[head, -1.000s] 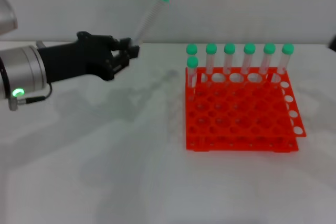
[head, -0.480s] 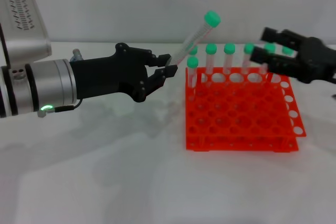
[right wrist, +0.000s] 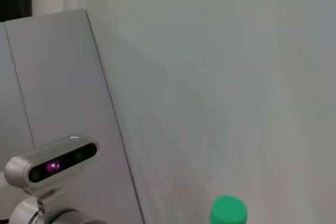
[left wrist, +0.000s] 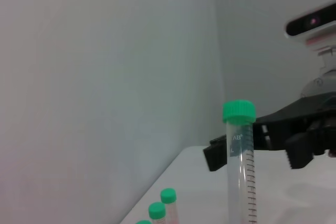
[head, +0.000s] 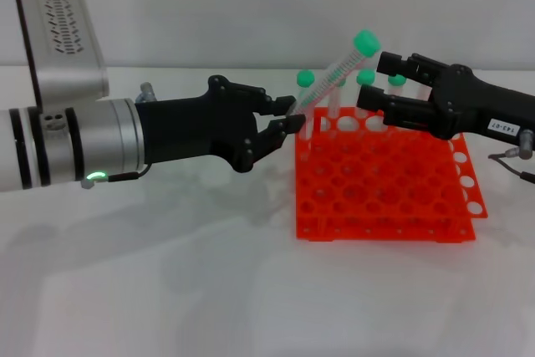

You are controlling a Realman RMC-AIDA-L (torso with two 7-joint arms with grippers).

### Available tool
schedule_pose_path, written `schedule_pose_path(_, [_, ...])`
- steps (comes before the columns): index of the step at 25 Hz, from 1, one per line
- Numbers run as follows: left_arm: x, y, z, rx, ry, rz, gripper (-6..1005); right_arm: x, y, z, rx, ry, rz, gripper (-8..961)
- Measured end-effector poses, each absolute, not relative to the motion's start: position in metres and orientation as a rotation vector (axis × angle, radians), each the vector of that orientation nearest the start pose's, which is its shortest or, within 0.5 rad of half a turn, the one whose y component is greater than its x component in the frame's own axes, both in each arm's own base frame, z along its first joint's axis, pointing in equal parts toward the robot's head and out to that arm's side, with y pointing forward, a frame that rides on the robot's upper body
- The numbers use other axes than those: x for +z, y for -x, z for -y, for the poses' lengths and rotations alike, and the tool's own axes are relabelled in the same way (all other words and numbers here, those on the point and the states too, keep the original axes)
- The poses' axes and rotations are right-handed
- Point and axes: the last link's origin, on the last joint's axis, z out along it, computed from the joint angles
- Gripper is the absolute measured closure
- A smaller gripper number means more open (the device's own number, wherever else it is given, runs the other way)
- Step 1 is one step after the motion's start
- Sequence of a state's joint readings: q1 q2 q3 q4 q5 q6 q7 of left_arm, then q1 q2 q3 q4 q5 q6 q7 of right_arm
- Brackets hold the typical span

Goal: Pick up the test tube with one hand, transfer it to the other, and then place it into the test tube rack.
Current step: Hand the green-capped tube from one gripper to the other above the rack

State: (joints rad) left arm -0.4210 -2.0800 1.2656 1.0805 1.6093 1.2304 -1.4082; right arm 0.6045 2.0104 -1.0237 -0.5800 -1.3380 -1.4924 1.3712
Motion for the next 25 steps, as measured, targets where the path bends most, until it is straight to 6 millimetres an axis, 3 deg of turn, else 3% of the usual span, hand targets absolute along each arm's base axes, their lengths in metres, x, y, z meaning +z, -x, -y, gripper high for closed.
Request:
schedule_pose_path(21, [-0.017,0.162,-0.373,-0.674,2.684,0.150,816,0.016,-0.178,-0.377,1.174,2.566,-0.387,84])
schedule_pose_path(25, [-0.020,0.161,-0.376,-0.673,2.691,0.162,816,0.016,-0.177,-0.379,1.179,2.545,-0.392,206])
